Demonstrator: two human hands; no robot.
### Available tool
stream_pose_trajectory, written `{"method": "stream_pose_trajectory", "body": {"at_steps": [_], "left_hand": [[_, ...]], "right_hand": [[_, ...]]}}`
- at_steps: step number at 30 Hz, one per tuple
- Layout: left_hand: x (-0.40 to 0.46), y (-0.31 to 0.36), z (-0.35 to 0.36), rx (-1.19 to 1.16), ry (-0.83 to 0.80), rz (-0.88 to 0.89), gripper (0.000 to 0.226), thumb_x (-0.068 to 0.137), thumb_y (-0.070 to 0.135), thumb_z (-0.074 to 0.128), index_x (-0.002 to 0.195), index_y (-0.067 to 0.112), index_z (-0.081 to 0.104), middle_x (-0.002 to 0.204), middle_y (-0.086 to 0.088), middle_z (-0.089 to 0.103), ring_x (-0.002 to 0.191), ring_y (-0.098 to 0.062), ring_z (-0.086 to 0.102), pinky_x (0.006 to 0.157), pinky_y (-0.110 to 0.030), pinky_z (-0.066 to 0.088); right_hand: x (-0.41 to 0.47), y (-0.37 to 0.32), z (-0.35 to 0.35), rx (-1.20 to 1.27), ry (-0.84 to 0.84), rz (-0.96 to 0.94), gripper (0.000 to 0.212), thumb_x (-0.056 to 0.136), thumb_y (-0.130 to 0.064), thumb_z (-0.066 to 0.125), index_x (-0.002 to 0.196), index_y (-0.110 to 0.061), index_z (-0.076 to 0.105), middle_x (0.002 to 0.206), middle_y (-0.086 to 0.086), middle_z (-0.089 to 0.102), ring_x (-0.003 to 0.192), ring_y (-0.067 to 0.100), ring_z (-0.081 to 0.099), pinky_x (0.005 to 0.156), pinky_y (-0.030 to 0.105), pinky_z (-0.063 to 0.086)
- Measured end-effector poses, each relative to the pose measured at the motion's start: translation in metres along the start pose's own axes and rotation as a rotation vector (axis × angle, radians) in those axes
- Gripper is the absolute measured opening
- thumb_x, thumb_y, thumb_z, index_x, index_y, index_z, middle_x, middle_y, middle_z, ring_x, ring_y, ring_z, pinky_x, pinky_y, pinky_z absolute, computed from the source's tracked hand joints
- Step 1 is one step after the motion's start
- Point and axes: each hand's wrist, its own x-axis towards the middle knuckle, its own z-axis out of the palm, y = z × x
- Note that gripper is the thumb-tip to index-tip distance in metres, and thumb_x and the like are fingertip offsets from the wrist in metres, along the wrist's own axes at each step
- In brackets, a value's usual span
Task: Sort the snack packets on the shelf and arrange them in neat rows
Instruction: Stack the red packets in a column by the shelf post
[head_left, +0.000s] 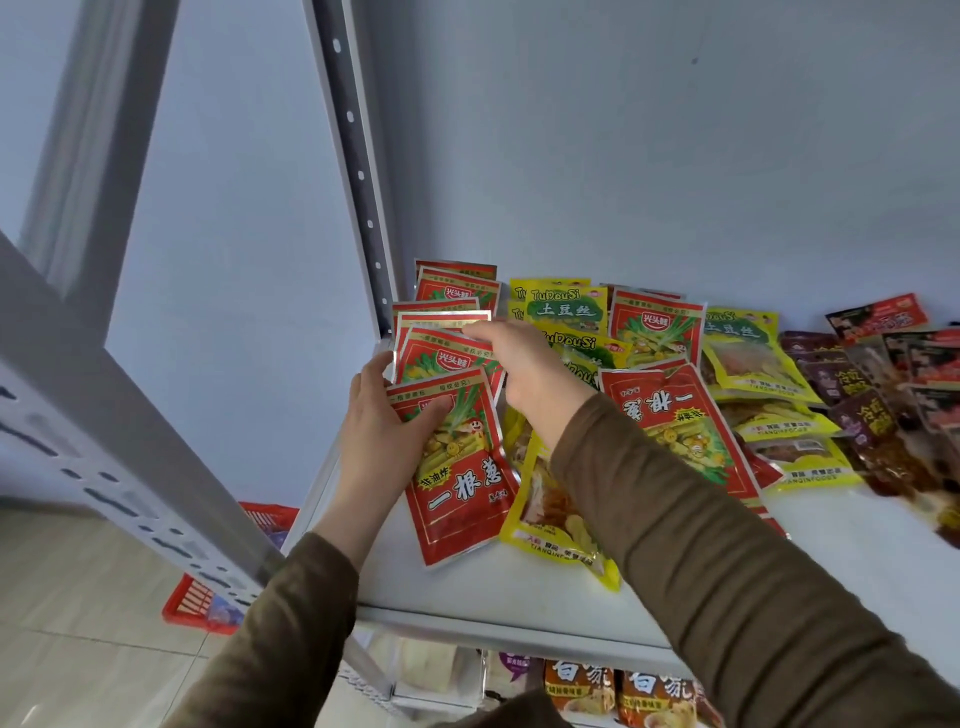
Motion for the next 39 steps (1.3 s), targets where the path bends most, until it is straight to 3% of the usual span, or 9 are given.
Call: {"method": "stream_pose_trajectory", "body": {"at_steps": [8,11,13,15,20,26,31,35,39], "left_hand": [[0.009,-0.006,0.001,-0.078,-0.015,-0.077,0.077,0.085,0.047,0.078,0.148,0.033,0.035,0.141,0.001,0.055,0.109,-0.017,0.067,0.079,-0.035,0.062],[0.007,-0.010,-0.004,-0.004,0.000,-0.055,0.087,0.080,0.061,0.074,0.151,0.033,0.033,0.145,0.001,0.047,0.124,-0.020,0.058,0.095,-0.049,0.058],[0.001,-0.016,-0.011,0.073,0.059,-0.013,0.095,0.073,0.072,0.067,0.151,0.033,0.031,0.146,0.001,0.042,0.133,-0.020,0.047,0.102,-0.051,0.052],[-0.006,-0.025,-0.019,0.149,0.108,0.025,0.091,0.072,0.076,0.061,0.147,0.031,0.035,0.142,0.001,0.042,0.132,-0.019,0.043,0.101,-0.048,0.047],[-0.004,-0.024,-0.021,0.138,0.070,-0.028,0.031,0.096,0.047,0.064,0.116,0.030,0.046,0.121,0.011,0.041,0.127,-0.020,0.045,0.101,-0.050,0.051],[-0.002,-0.009,-0.023,-0.040,0.111,0.082,0.018,0.104,0.032,0.056,0.088,0.036,0.048,0.093,0.021,0.062,0.085,-0.004,0.070,0.055,-0.024,0.056],[0.010,0.000,-0.021,0.025,0.115,0.069,0.008,0.103,0.037,0.059,0.103,0.032,0.052,0.089,0.023,0.064,0.074,-0.004,0.070,0.056,-0.019,0.050],[0.013,-0.007,-0.016,0.153,0.137,0.068,0.023,0.099,0.042,0.063,0.116,0.030,0.054,0.114,0.006,0.065,0.098,-0.016,0.067,0.076,-0.035,0.057],[0.011,-0.013,-0.019,0.186,0.181,0.066,0.061,0.096,0.062,0.056,0.148,0.037,0.036,0.153,0.002,0.045,0.134,-0.022,0.051,0.101,-0.053,0.052]], "right_hand": [[0.018,-0.005,0.011,0.145,0.064,0.022,0.012,0.099,-0.018,0.060,0.104,-0.012,0.070,0.099,0.008,0.077,0.088,0.028,0.076,0.083,0.044,0.061],[0.005,-0.006,0.013,0.058,0.085,-0.105,0.026,0.105,-0.023,0.052,0.125,-0.009,0.061,0.109,0.007,0.074,0.087,0.021,0.076,0.065,0.031,0.061],[-0.012,0.000,0.007,-0.140,0.081,-0.306,0.036,0.106,-0.028,0.048,0.141,-0.018,0.049,0.131,0.002,0.064,0.108,0.015,0.069,0.069,0.023,0.059],[-0.030,0.013,-0.003,-0.465,0.071,-0.544,0.051,0.106,-0.029,0.049,0.154,-0.027,0.033,0.157,-0.005,0.039,0.140,0.011,0.043,0.101,0.027,0.049],[-0.058,0.047,-0.014,-0.927,0.006,-0.659,0.063,0.100,-0.023,0.062,0.155,-0.023,0.032,0.157,-0.005,0.036,0.145,0.012,0.028,0.116,0.029,0.029],[-0.058,0.047,-0.015,-0.803,0.106,-0.688,0.063,0.101,-0.020,0.061,0.155,-0.022,0.029,0.153,-0.002,0.042,0.140,0.012,0.038,0.111,0.028,0.039],[-0.058,0.042,-0.012,-0.748,0.067,-0.644,0.054,0.101,-0.013,0.059,0.148,-0.021,0.033,0.134,0.001,0.061,0.106,0.006,0.062,0.081,0.017,0.055],[-0.059,0.045,-0.009,-0.848,0.085,-0.636,0.060,0.100,-0.012,0.061,0.151,-0.019,0.031,0.141,0.003,0.052,0.124,0.015,0.056,0.096,0.031,0.055],[-0.062,0.047,-0.007,-0.603,0.138,-0.622,0.063,0.103,-0.020,0.056,0.156,-0.023,0.023,0.141,-0.023,0.033,0.131,-0.015,0.028,0.104,0.002,0.028]]}}
